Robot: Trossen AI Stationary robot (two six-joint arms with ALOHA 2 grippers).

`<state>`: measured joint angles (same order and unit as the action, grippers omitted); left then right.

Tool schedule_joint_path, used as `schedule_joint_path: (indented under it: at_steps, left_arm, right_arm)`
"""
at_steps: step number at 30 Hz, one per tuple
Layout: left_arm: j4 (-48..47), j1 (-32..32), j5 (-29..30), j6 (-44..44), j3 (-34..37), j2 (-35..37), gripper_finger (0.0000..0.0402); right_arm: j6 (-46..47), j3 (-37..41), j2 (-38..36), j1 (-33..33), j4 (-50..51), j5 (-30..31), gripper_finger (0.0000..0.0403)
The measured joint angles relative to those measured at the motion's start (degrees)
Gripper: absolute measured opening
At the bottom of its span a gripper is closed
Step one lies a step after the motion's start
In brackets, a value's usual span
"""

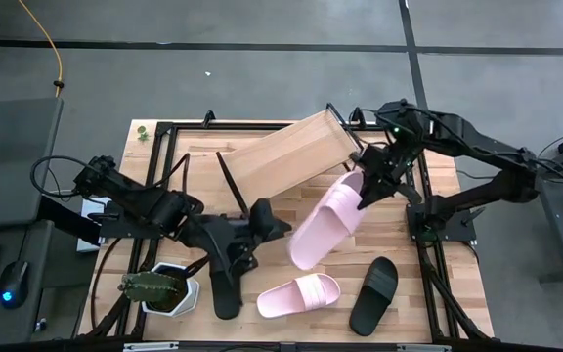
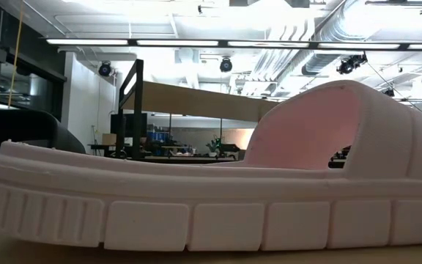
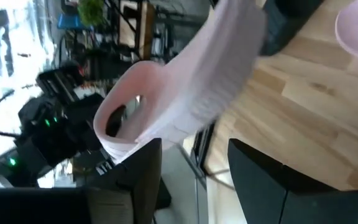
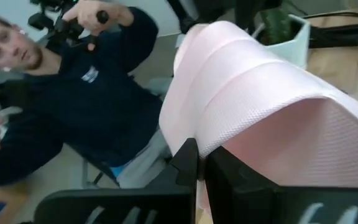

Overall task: Pick and place slides into the shelf
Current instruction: Put the top pink slipper on the shelf

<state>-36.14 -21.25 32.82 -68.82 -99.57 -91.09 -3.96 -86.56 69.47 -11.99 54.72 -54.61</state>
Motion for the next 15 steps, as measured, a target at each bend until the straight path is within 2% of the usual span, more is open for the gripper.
schedule_joint_path:
  at_steps: [15]
  left_arm:
    - [1.03,-1.36,-3.78,1.55,-0.09,-1.66,0.0172]
  right_arm:
    - [-1.67,0.04,2.21,2.03,-4.82,0.11,0.0000]
